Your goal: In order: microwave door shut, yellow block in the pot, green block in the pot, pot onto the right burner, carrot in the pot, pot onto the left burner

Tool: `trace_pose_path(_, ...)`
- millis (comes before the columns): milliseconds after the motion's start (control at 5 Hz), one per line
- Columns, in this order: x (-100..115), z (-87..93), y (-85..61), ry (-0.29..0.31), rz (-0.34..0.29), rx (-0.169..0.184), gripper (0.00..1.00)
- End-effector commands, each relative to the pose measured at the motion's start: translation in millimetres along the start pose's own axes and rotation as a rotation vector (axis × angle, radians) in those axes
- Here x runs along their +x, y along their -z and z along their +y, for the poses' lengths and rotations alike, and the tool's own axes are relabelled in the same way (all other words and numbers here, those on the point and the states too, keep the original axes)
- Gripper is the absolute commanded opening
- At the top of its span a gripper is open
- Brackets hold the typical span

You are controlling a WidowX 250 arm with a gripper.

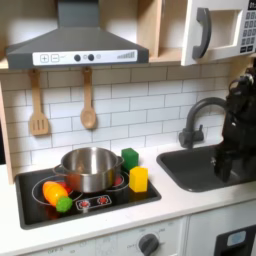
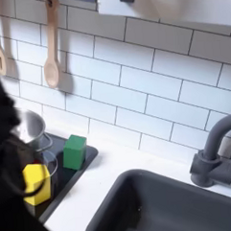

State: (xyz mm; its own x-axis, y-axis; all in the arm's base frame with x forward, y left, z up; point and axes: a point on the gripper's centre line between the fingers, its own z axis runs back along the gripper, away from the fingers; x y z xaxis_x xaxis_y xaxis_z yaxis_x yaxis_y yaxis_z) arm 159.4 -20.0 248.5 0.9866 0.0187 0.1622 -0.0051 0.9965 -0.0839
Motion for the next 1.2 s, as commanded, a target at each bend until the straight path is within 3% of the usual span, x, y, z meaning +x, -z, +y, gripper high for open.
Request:
trace_pose_path(0,22,-12.5,-2.1,0.045,-0.029,-0.014,1.00)
trace_pose_path(400,46,-25.3,-6.6,0.088,-0.063,-0.033,1.00)
trace_pose_path(1000,83,-37.5,-16.1,0.088,-0.127,-0.066,1.00)
